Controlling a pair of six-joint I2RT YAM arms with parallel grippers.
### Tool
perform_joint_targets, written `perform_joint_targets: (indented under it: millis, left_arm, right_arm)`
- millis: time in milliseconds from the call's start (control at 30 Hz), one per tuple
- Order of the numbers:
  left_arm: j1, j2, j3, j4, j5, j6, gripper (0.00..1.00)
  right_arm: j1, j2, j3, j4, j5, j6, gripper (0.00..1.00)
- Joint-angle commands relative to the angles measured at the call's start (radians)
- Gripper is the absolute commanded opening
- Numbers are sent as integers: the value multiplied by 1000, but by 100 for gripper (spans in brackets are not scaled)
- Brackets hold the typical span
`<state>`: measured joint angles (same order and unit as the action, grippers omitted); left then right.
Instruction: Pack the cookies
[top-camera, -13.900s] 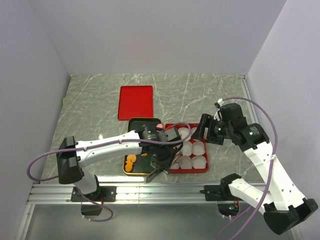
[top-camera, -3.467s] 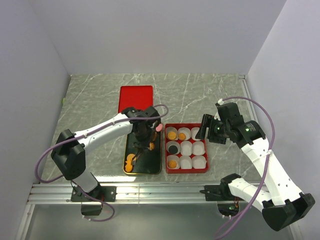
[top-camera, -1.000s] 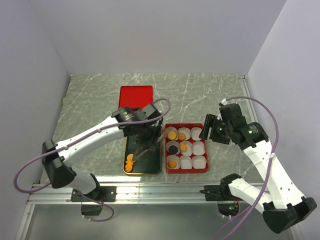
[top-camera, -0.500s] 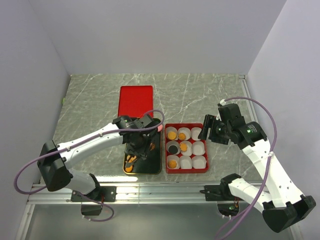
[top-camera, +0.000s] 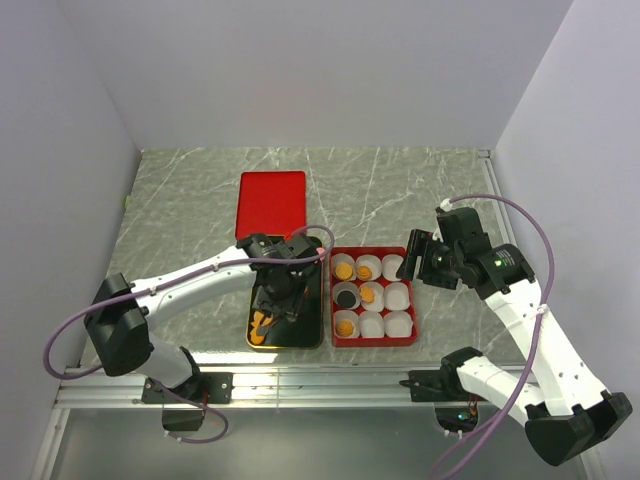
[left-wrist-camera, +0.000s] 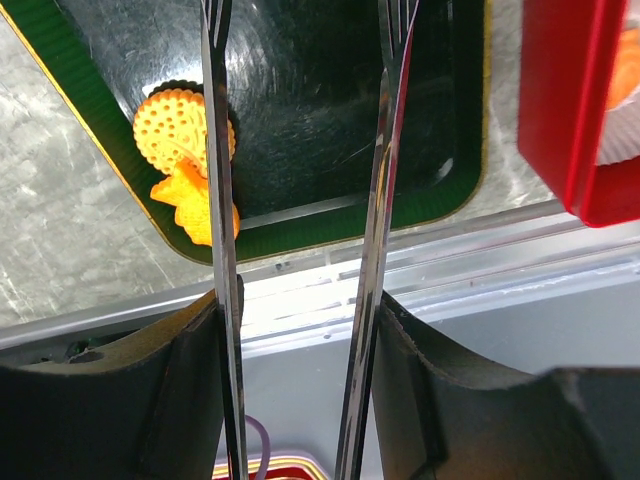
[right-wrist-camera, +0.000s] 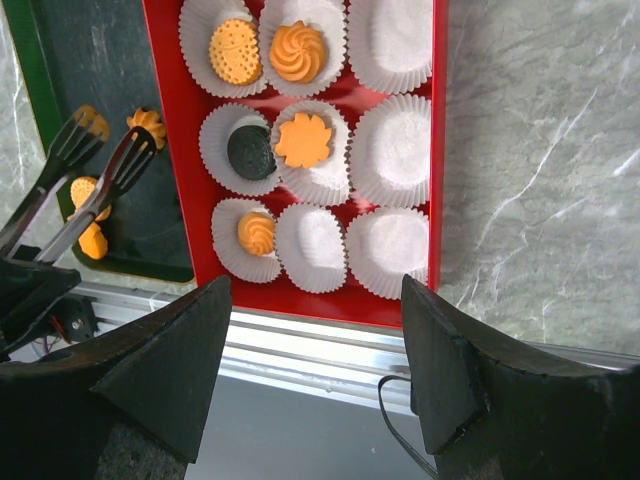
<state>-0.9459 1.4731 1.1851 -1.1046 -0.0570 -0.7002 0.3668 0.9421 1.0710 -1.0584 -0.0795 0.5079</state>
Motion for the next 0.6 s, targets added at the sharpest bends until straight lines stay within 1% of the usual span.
perform_joint_targets:
  millis: [0,233,433,567]
  left_arm:
    - [2,9,-12,22,16,5,56]
    - [2,30,-24,52,32,13,55]
    - [2,47,-25,63,37,18,50]
    - [1,55,-28,68,42,22,41]
  right_arm:
    - [1,-17,-8,15,4,1,75]
    - [3,-14,-2,12,7,-5,75]
    - [1,-9,1,14,11,-8,75]
    - [1,-8,-2,15,11,-8,75]
